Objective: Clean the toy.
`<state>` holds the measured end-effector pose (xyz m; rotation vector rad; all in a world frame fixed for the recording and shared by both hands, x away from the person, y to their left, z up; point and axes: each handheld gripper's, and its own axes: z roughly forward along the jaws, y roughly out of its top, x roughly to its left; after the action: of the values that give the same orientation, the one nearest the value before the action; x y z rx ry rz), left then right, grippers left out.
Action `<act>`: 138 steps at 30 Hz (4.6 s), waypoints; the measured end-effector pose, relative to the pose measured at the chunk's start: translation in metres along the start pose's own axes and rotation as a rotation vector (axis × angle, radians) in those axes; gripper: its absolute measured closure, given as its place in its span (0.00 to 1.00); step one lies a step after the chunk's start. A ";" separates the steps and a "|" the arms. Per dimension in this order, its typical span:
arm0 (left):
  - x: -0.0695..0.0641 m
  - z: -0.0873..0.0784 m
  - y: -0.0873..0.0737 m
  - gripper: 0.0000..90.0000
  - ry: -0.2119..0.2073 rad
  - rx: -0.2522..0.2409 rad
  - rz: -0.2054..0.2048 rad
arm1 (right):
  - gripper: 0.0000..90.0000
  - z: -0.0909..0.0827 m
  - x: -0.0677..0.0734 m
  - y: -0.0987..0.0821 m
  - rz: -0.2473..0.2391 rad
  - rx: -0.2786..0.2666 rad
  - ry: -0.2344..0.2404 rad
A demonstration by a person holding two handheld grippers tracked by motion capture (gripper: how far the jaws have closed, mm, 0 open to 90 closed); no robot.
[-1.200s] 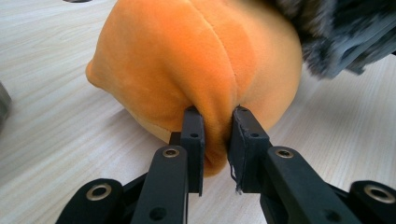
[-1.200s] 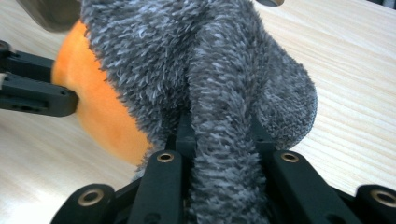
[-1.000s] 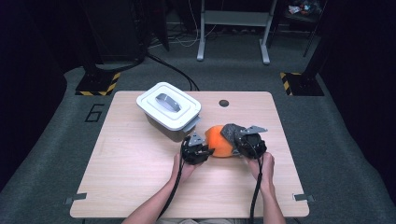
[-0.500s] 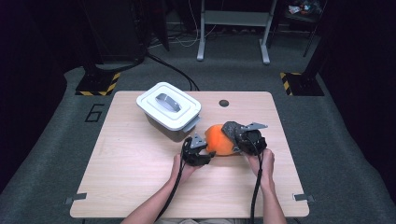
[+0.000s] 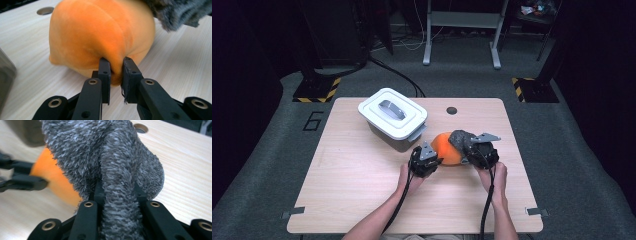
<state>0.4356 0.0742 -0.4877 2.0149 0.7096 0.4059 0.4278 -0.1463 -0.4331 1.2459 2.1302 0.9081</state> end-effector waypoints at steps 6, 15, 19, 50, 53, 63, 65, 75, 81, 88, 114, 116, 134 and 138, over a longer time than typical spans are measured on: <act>-0.008 -0.002 0.005 0.89 -0.017 -0.001 0.018 | 0.81 -0.003 0.022 0.008 -0.065 0.014 0.010; -0.006 0.001 0.003 0.88 -0.022 0.011 0.008 | 0.81 0.010 0.031 0.007 -0.127 0.062 -0.079; -0.006 0.001 0.002 0.88 -0.023 0.003 0.002 | 0.81 0.010 0.027 0.005 -0.106 0.059 -0.075; 0.003 0.001 -0.005 0.88 -0.028 0.007 -0.030 | 0.81 0.036 -0.041 -0.033 0.117 0.140 -0.067; 0.005 0.000 -0.007 0.88 -0.034 0.008 -0.029 | 0.81 0.022 -0.042 -0.029 0.130 0.096 -0.068; 0.006 0.001 -0.008 0.88 -0.032 0.006 -0.031 | 0.81 -0.005 -0.003 -0.004 -0.001 0.040 0.003; 0.006 0.001 -0.008 0.88 -0.030 0.004 -0.034 | 0.81 -0.001 0.002 -0.003 -0.011 0.041 0.011; 0.002 -0.002 -0.007 0.68 0.002 0.017 0.041 | 0.81 0.014 0.003 -0.004 -0.012 0.077 0.013; -0.005 0.005 -0.007 0.59 0.057 0.030 0.092 | 0.81 0.016 0.001 -0.005 -0.006 0.049 0.010; -0.001 0.007 -0.010 0.87 0.055 -0.003 0.057 | 0.81 0.014 0.003 -0.006 0.001 0.036 0.001; -0.002 -0.005 0.003 0.90 -0.047 -0.027 -0.015 | 0.81 0.002 0.017 0.000 -0.060 0.038 -0.038; -0.001 -0.005 0.003 0.90 -0.046 -0.030 -0.017 | 0.81 0.002 0.011 -0.002 -0.044 0.042 -0.042; 0.002 -0.004 0.002 0.90 -0.057 -0.022 -0.035 | 0.81 0.043 -0.040 -0.033 0.096 0.167 -0.078; 0.003 -0.004 0.001 0.90 -0.052 -0.025 -0.035 | 0.80 0.048 -0.043 -0.039 0.116 0.178 -0.062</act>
<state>0.4362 0.0782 -0.4845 1.9798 0.7033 0.3394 0.4596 -0.1846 -0.4896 1.4793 2.1459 0.7288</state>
